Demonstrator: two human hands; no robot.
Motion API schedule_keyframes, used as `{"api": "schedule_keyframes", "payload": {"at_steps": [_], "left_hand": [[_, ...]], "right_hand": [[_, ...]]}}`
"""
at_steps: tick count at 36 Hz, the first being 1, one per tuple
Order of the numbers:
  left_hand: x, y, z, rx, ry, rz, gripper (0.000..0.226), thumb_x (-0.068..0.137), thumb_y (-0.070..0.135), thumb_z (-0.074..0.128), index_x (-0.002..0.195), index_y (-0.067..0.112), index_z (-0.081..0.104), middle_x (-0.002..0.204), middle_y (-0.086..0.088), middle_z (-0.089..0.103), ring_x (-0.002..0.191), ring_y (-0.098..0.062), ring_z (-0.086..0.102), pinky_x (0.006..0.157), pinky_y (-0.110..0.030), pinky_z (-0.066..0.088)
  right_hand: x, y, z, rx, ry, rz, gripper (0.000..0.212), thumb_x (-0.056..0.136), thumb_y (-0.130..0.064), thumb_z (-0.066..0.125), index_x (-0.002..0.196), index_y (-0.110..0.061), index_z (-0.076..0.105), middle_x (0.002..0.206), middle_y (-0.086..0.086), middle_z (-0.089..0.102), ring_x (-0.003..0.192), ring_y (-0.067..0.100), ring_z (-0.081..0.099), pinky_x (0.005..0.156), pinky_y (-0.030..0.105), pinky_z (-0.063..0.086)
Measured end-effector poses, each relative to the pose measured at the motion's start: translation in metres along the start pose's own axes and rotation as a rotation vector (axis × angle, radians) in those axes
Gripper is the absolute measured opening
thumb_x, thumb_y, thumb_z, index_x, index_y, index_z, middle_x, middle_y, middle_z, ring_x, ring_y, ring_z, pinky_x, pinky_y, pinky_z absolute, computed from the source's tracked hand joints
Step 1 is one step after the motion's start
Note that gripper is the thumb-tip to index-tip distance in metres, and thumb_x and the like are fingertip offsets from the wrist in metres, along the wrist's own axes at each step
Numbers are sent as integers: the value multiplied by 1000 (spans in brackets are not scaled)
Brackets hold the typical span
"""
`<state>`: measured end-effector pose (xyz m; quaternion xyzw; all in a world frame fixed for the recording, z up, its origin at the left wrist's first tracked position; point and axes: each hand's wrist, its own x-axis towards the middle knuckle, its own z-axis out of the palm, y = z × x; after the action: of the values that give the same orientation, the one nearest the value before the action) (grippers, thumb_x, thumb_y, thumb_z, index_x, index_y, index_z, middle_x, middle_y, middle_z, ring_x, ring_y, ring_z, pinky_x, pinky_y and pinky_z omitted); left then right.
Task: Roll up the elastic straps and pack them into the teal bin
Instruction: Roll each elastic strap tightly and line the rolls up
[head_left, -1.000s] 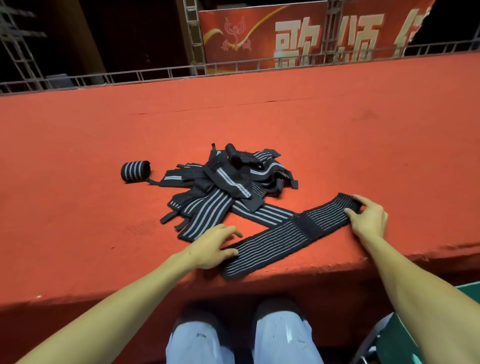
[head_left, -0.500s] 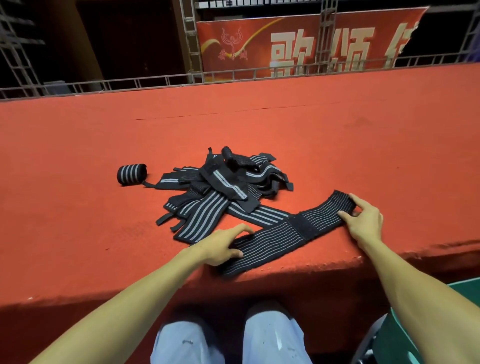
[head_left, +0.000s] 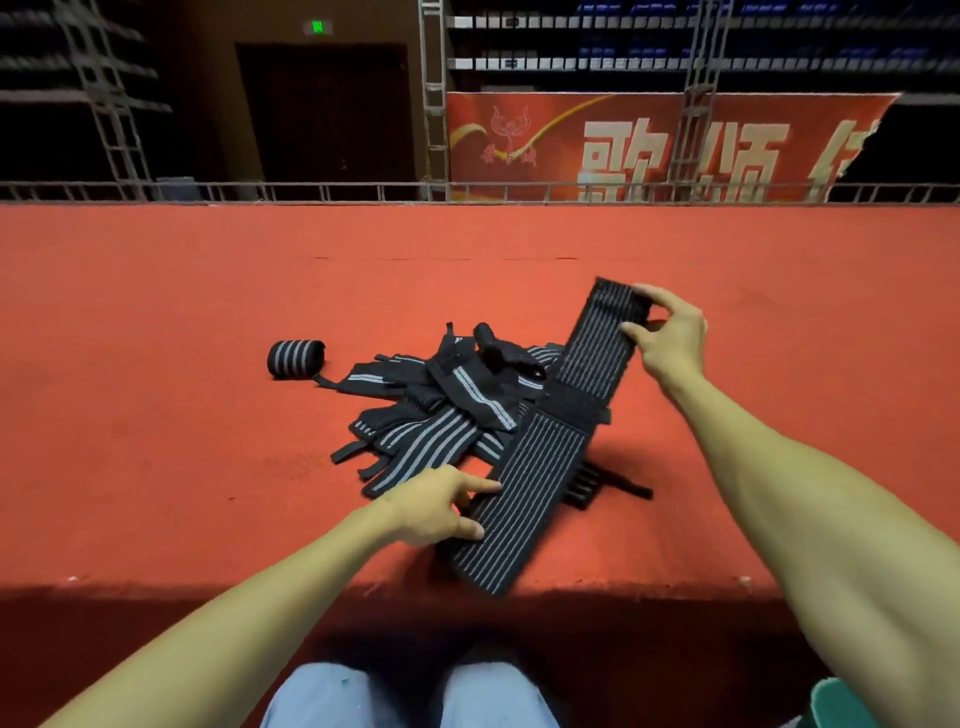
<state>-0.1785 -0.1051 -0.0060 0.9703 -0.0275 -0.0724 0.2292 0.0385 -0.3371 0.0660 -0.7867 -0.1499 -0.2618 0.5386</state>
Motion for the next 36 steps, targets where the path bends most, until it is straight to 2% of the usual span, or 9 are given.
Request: {"api": "schedule_keyframes", "payload": {"at_steps": [5,7,10,14,18,23,29,33,36], "left_hand": [[-3,-21,9,32,55,-46,67,84,34,76,145,31,48,101,-1,64,79,-10,56,75,-17,38],[-1,-30,8,87,27,-56,68,84,37,76,146,28,47,103,-2,68,82,-11,58,76,-17,38],[2,-38,3,102,-57,-43,68,84,43,74,144,27,47,78,10,58,78,-8,54,75,-21,38],[7,-39,-3,134,-113,0,70,83,47,74,144,27,46,92,4,53,87,-11,47,79,-22,37],[17,-43,-13,136,-159,58,62,83,46,74,137,23,55,70,15,51,69,-5,48,73,-22,37],[44,-60,-32,-118,143,137,21,88,27,73,106,16,73,62,10,55,51,4,48,58,-13,35],[108,-60,-63,-586,656,49,25,92,18,68,115,19,60,87,5,57,70,-7,54,71,-27,46],[152,-54,-76,-939,666,41,25,94,29,65,118,29,59,117,0,62,103,-17,63,78,-29,51],[178,-52,-74,-973,717,96,10,91,19,69,98,26,69,105,0,71,97,-10,66,78,-30,51]], "right_hand": [[5,-30,68,80,-122,-69,51,74,5,77,118,-19,71,119,0,70,99,19,66,96,30,52],[2,-36,93,86,-185,-106,50,75,8,75,118,-18,71,117,0,70,104,20,66,96,34,53],[-2,-41,123,80,-246,-169,49,77,11,72,118,-15,70,119,2,69,107,21,65,96,41,54],[-10,-44,145,42,-303,-174,51,78,11,70,121,-16,69,123,2,67,106,20,64,96,41,54],[-17,-36,153,15,-314,-169,46,78,3,72,118,-19,72,120,-1,70,99,14,66,93,37,55],[-26,-14,155,112,-262,-80,30,79,-17,79,108,-21,76,108,-6,74,101,10,69,94,38,55],[-32,1,154,294,-206,0,19,81,-6,77,89,-24,76,89,-8,75,88,8,70,88,35,55],[-27,5,154,416,-212,5,30,80,-2,78,105,-19,73,91,-4,74,84,2,68,81,23,54],[-19,7,156,460,-227,8,34,79,0,78,110,-15,72,88,-6,73,78,-7,65,75,12,50]]}}
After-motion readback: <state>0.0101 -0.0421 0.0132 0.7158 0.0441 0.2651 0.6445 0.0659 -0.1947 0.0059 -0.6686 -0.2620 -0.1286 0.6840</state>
